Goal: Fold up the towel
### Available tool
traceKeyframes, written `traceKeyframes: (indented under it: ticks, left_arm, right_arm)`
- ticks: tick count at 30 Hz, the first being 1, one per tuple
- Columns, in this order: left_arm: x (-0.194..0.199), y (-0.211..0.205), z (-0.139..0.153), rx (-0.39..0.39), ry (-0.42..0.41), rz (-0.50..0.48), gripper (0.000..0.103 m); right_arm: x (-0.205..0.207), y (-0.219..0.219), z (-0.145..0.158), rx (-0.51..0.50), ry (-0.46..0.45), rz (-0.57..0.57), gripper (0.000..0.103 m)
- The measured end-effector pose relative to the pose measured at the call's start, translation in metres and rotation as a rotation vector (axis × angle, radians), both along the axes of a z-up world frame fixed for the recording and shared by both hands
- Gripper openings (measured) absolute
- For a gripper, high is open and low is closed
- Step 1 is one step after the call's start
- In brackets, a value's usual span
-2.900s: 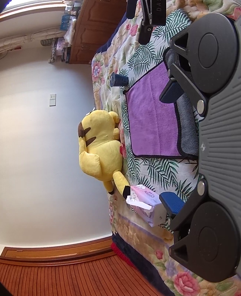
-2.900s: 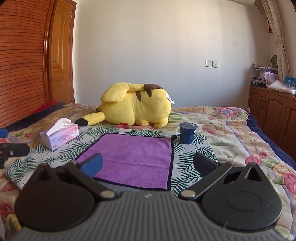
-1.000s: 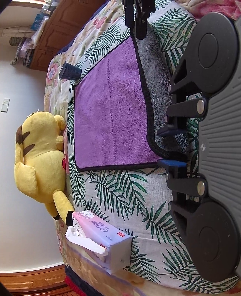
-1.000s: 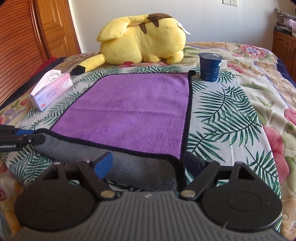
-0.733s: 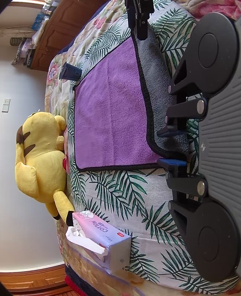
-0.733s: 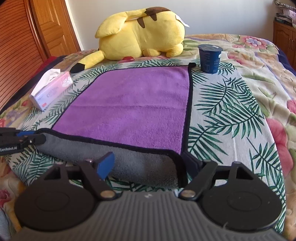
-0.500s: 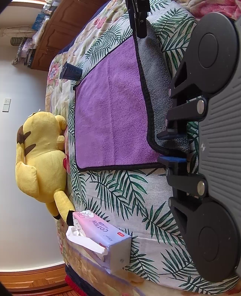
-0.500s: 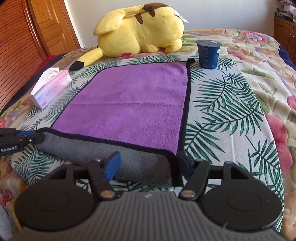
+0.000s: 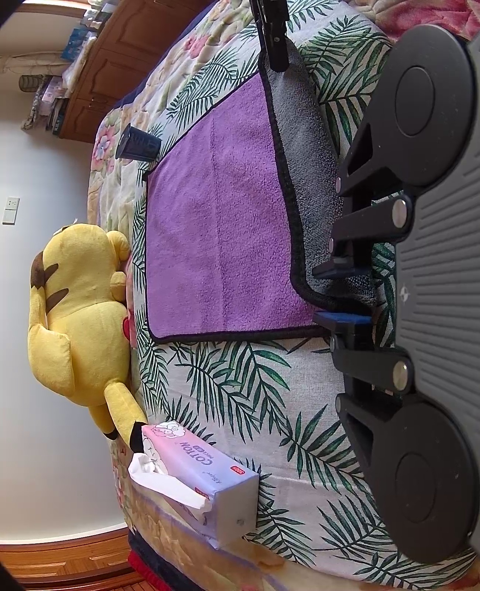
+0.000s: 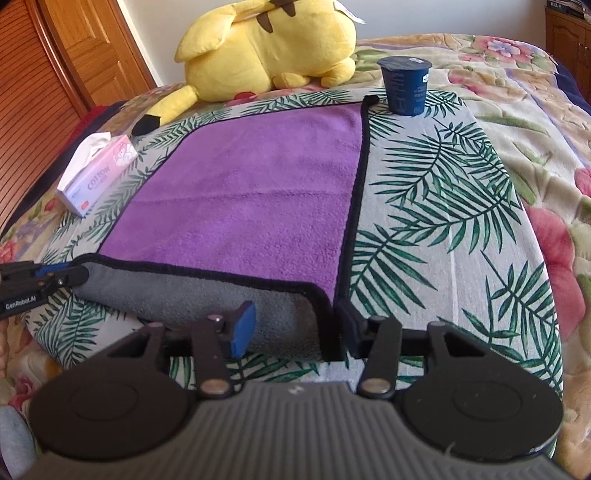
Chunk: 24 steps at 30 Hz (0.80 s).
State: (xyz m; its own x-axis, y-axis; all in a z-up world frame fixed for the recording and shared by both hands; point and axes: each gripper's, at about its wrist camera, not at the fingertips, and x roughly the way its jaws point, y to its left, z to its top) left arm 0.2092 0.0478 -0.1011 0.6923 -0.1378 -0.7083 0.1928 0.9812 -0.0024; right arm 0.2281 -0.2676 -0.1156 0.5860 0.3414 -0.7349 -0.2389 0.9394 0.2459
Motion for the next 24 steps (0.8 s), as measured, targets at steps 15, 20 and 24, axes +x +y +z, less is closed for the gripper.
traceKeyframes:
  ticks: [15,20,24]
  left_arm:
    - [-0.004,-0.006,0.006,-0.020,-0.018,-0.021,0.000]
    - [-0.006,-0.007,0.010,-0.033,-0.026,-0.029,0.000]
    - [-0.007,-0.007,0.014,-0.042,-0.041,-0.031,0.000]
  right_arm:
    - [0.002,-0.004,0.000,-0.028,0.003,-0.009,0.020]
    - [-0.001,0.000,0.002,-0.040,-0.013,0.012,0.007]
    - [-0.002,-0.001,0.005,-0.036,-0.033,0.004,0.005]
